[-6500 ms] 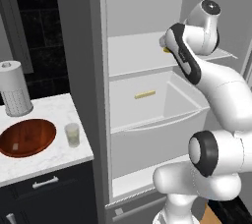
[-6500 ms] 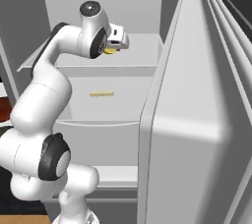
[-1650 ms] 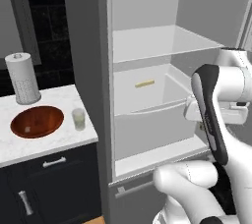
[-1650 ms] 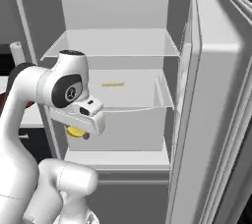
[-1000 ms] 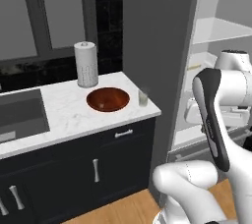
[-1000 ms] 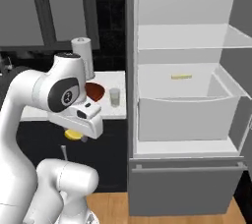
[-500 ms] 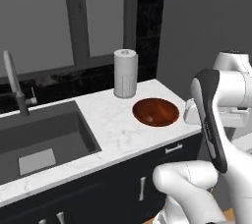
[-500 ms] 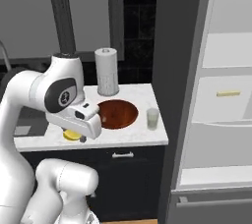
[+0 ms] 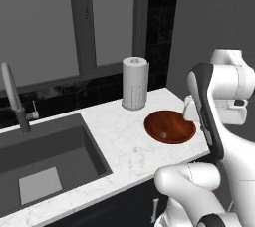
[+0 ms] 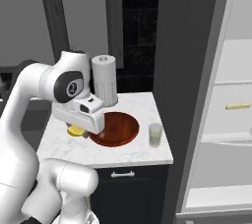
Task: Grab a lemon wedge from the fridge and one ice cube from the ice bowl, and put them in the glass of lemonade.
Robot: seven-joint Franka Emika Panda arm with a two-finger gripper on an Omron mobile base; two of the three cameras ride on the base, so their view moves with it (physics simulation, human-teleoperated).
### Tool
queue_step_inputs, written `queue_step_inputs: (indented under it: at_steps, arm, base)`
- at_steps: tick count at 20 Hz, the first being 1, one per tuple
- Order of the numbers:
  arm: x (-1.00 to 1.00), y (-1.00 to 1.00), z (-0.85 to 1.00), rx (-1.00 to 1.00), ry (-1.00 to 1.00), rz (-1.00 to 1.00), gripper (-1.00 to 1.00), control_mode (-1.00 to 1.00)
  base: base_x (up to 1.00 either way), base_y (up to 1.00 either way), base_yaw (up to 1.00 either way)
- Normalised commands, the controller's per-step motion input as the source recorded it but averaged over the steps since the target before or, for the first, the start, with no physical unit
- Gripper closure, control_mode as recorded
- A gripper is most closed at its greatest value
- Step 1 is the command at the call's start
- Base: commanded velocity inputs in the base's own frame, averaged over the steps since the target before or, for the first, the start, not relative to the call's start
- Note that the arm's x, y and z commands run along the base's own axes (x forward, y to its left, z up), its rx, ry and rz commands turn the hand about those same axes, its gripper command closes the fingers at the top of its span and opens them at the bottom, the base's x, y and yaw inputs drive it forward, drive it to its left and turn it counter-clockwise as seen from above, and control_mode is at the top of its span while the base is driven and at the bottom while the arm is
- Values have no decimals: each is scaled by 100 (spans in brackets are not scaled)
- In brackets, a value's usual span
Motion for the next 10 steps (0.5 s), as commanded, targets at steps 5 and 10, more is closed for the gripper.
queue_step_inputs:
  at_steps: [5,10]
  arm:
    - [24,-10,0,0,4,-7,100,-100]
    - [75,-81,0,0,7,-27,100,-100]
  base:
    - [0,0,0]
    - [0,0,0]
